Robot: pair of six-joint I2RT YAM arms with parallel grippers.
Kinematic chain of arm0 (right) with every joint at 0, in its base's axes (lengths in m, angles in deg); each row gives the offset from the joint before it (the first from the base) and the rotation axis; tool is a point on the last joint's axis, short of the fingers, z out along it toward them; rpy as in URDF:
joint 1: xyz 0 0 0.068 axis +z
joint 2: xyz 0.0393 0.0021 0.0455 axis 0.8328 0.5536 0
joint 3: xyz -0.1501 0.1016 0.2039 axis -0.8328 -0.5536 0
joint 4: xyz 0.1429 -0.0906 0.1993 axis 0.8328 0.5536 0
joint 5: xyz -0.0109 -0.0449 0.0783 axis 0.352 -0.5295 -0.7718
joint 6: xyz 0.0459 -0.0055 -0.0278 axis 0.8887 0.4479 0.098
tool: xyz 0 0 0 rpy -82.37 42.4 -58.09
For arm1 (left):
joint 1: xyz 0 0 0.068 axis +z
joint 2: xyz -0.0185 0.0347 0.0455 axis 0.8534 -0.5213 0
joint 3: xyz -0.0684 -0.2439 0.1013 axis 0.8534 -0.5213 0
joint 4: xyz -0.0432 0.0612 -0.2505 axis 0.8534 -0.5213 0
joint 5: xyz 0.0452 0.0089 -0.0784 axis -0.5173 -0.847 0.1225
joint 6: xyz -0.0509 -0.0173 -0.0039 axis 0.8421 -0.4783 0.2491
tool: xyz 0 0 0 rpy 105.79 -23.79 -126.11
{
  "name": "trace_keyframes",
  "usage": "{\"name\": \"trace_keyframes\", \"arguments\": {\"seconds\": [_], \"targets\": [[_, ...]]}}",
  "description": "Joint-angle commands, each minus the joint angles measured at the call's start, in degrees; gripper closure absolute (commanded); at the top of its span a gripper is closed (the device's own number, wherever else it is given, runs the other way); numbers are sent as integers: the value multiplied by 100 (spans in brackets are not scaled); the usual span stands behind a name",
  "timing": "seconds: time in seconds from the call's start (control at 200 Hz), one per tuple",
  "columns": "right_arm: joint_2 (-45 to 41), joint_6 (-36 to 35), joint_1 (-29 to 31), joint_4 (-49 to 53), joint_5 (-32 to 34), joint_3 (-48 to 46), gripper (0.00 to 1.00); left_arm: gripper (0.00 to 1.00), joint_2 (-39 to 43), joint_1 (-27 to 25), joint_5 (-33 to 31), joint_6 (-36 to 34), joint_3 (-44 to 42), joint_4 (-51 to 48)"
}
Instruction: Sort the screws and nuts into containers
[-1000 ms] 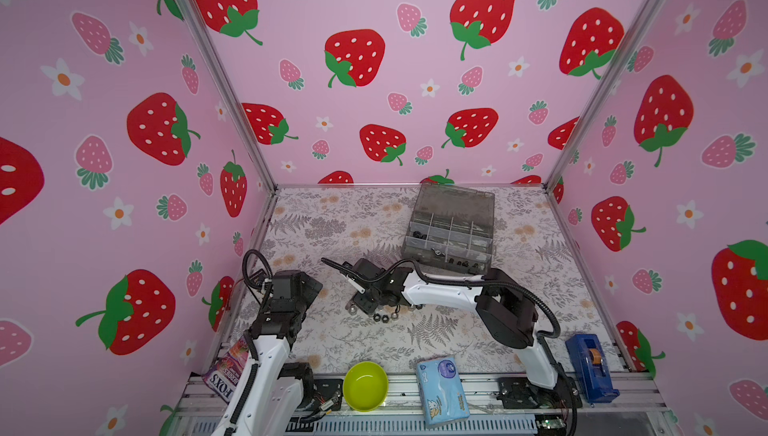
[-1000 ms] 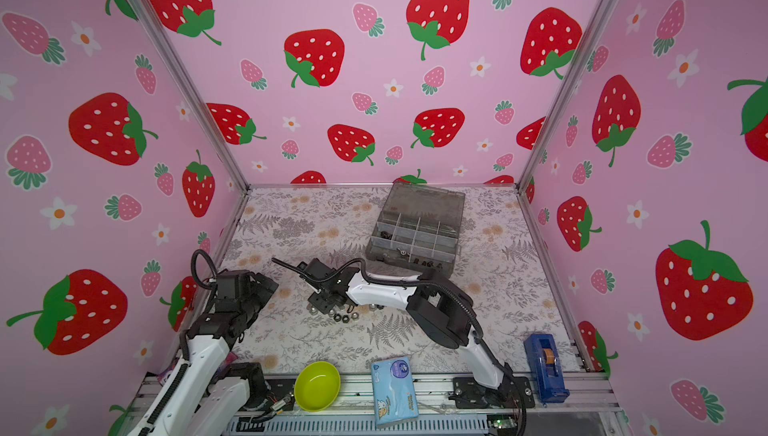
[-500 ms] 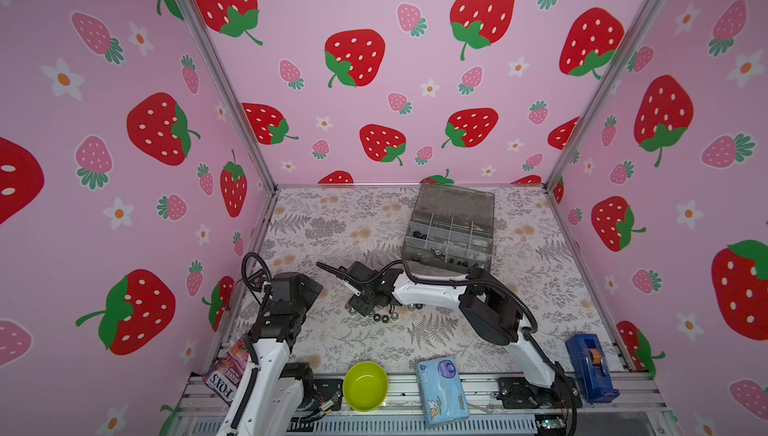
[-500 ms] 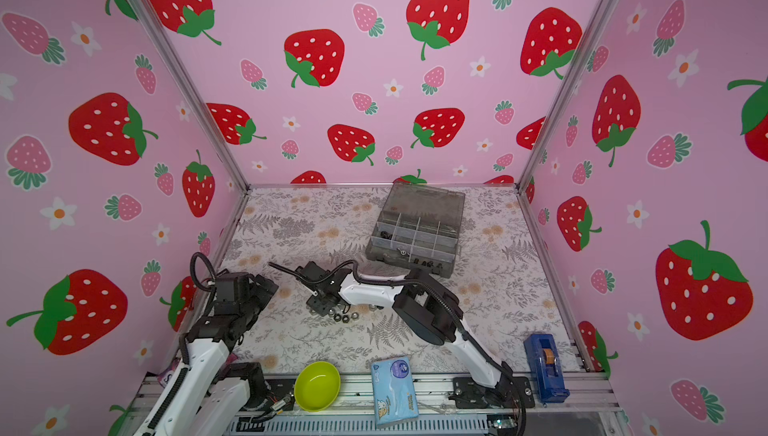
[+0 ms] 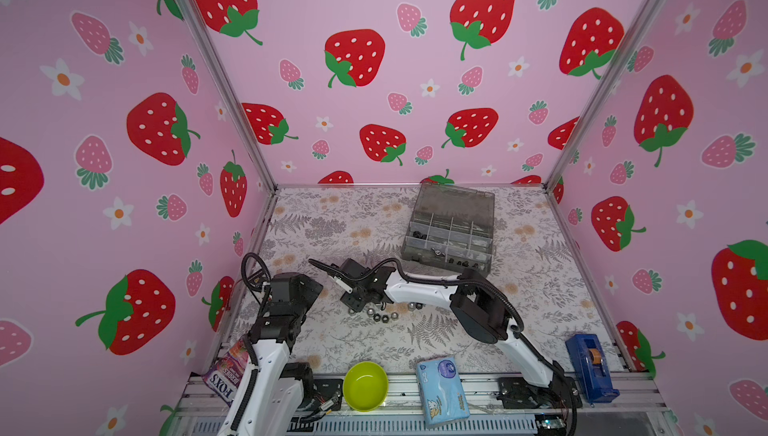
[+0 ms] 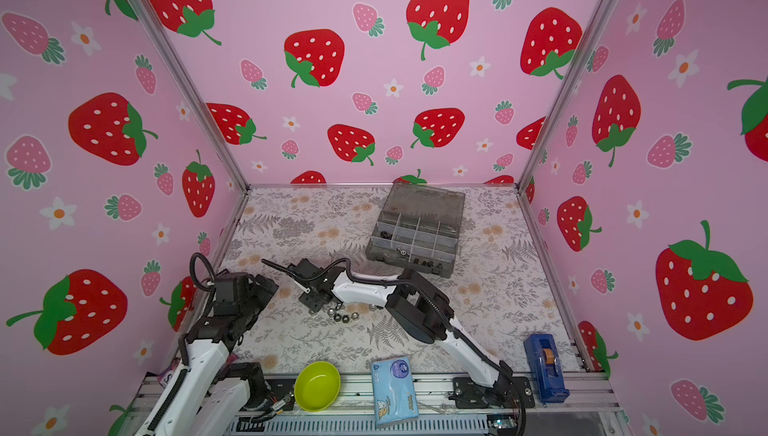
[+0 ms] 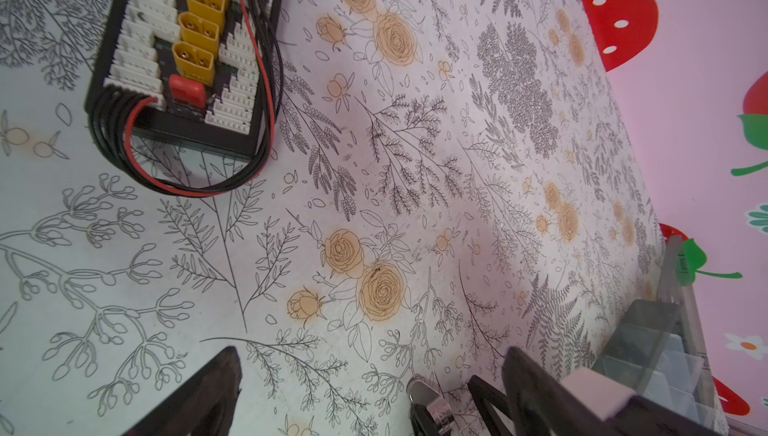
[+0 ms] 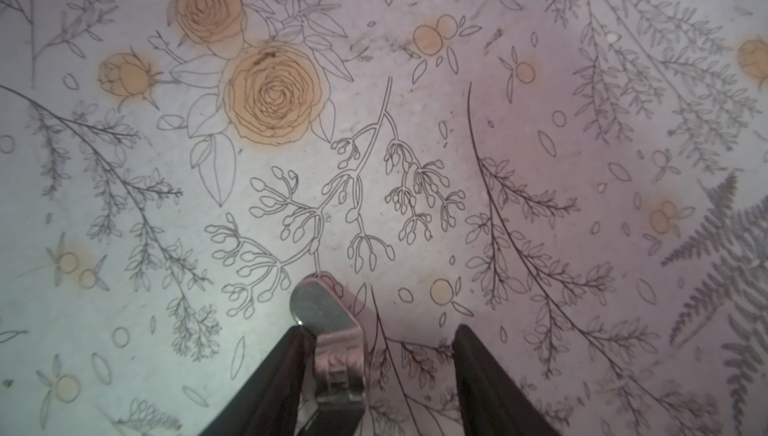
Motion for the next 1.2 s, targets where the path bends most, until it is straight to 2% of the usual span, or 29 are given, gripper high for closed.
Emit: {"name": "trace_keyframes", "arguments": {"seconds": [0.0,0.105,0.14,0.28,0.61,1.196], "targets": [[314,-100,25,431,5,46,46,1,-3,41,35,21,-3,-61],[323,-100,25,452,-13,41,48,1,23,38,66,52,-50,-34],[323,-86,25,465,-13,39,52,1,36,43,74,62,-67,-27],[258,-31,26,513,56,-62,58,1,67,38,67,74,-69,-14],[-1,113,25,645,269,-432,59,1,98,43,75,92,-33,-26],[-285,241,25,584,259,-538,92,1,155,55,100,109,-59,-17]]}}
